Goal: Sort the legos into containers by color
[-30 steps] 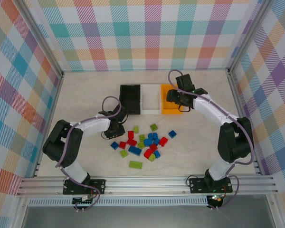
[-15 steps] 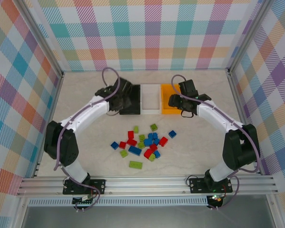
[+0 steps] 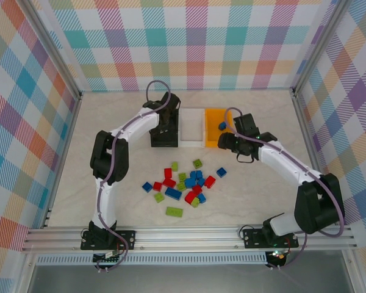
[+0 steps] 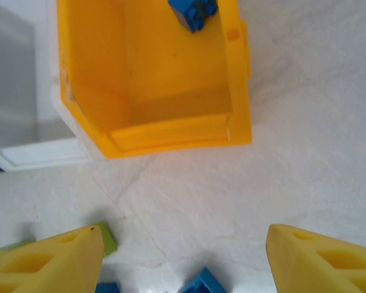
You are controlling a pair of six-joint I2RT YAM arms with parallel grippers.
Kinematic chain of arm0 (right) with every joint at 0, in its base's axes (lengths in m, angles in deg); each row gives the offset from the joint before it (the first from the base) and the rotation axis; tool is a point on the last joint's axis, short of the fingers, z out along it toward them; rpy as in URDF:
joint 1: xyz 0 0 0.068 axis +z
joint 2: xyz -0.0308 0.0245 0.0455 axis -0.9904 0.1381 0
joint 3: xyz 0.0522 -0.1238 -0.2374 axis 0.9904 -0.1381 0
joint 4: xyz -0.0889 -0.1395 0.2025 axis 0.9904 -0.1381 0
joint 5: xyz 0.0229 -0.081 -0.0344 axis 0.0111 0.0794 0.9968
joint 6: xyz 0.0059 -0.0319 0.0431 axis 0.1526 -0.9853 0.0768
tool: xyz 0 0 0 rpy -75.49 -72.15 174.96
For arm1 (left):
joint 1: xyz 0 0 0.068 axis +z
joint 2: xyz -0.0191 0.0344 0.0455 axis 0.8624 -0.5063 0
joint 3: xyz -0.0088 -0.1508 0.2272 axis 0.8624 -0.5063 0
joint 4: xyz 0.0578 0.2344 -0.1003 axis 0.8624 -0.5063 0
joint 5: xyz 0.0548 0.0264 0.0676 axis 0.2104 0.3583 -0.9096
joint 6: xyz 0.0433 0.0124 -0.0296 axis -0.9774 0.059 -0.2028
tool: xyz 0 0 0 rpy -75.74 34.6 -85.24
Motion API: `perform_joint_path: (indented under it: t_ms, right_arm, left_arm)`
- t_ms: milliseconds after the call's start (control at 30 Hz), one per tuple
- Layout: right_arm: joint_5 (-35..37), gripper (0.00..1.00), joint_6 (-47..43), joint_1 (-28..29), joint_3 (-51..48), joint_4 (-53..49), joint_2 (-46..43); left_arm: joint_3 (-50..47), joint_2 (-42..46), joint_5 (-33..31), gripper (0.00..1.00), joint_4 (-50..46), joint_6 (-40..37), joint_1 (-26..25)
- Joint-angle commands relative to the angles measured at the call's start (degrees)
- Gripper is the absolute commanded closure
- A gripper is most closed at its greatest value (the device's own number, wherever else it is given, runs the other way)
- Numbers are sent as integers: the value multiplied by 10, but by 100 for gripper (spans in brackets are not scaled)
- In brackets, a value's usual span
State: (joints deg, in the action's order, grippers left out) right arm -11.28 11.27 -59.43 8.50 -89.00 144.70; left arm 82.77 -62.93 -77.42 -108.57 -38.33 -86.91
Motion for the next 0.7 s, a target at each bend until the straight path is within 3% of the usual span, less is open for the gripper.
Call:
perform_joint_path:
  t_ms: [0, 133, 200, 433, 667]
  right_arm:
    - [-12, 26, 5, 5, -29, -28, -31]
    - [-15, 26, 1, 6, -48, -60, -44]
    - [-14, 27, 1, 12, -53, -71, -41]
    - [-30, 28, -3, 54, -72, -41, 10]
    - [35, 28, -8, 106, -44, -53, 93]
  left_arm:
    - [25, 20, 8, 33, -21, 0, -3]
    - [4, 72, 24, 17, -4, 4, -18]
    - [-22, 107, 37, 0, 11, 5, -27]
    - [-216, 271, 47, 0, 76, 14, -68]
    - [-387, 401, 32, 0, 84, 38, -70]
